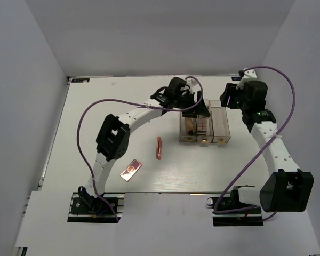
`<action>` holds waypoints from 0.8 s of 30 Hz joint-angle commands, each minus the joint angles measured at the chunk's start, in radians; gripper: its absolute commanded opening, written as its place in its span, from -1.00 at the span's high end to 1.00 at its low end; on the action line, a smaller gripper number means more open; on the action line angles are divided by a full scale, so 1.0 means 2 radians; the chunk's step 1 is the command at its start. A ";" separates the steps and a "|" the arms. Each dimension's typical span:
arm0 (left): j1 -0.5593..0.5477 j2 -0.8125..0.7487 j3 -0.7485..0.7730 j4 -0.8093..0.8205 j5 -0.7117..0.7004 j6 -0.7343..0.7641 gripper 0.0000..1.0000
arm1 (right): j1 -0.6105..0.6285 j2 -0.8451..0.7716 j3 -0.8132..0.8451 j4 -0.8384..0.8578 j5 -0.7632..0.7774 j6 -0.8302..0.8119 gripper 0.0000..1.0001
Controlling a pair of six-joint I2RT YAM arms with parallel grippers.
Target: Organize the makeup
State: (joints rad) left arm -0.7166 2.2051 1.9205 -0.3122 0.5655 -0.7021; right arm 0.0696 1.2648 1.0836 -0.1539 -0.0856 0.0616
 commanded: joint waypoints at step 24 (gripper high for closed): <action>-0.040 0.059 0.058 -0.031 -0.068 -0.024 0.32 | -0.045 -0.028 -0.021 0.032 -0.039 0.033 -0.28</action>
State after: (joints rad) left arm -0.7918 2.3440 2.0003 -0.3614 0.4591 -0.7460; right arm -0.0059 1.2297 1.0485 -0.1371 -0.1501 0.1081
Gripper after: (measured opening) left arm 0.825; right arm 0.644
